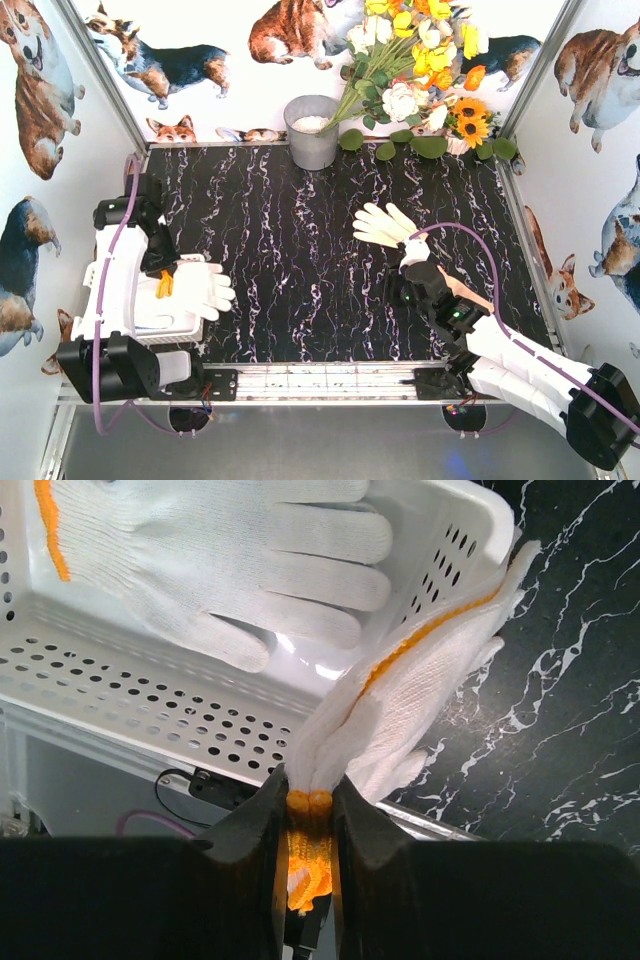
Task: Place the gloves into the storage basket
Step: Place the glove in the bin.
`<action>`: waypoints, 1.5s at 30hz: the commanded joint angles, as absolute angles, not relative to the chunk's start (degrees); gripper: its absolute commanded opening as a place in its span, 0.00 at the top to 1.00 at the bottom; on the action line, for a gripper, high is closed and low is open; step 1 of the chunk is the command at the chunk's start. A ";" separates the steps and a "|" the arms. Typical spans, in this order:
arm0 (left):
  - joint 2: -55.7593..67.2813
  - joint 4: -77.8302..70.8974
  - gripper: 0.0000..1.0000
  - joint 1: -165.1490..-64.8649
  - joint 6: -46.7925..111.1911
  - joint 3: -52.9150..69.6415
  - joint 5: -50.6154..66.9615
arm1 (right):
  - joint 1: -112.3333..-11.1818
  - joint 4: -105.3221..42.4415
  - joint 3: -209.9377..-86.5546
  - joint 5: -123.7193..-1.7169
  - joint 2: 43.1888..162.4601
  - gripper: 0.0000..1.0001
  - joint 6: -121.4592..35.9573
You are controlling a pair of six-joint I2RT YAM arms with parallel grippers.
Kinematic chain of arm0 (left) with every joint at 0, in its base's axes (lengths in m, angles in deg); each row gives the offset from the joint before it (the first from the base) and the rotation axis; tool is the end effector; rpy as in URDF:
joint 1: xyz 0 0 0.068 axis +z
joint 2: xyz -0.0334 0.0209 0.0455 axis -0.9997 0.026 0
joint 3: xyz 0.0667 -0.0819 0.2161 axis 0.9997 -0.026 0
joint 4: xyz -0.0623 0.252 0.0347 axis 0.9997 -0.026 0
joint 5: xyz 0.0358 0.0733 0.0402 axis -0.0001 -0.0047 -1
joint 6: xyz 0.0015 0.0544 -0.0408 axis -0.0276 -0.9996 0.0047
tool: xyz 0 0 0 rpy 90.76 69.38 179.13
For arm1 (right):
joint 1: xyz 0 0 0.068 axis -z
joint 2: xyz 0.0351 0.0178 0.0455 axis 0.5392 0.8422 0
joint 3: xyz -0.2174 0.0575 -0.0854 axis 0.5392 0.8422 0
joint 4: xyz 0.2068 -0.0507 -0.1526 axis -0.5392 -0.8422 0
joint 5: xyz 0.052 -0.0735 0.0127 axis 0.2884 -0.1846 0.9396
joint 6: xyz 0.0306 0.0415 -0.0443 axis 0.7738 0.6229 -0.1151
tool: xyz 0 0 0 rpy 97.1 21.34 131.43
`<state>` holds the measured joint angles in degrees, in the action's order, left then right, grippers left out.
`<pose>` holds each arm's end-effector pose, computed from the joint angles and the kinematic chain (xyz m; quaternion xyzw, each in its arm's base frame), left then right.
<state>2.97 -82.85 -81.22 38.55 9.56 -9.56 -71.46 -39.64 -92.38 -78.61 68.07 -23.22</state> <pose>0.2227 0.0376 0.2723 -0.2255 0.9637 0.0708 0.1240 0.1698 0.1267 0.1500 -0.0635 0.8845 0.1927 0.4202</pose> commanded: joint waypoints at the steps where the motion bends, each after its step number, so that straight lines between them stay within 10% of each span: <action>1: 0.28 -82.85 1.00 -78.18 38.98 12.45 -6.64 | -71.04 -38.13 -93.42 -78.20 68.09 0.62 -24.50; 45: 3.80 -74.19 1.00 -63.24 38.81 5.53 -21.41 | -69.64 -41.59 -94.91 -77.68 65.76 0.62 -27.10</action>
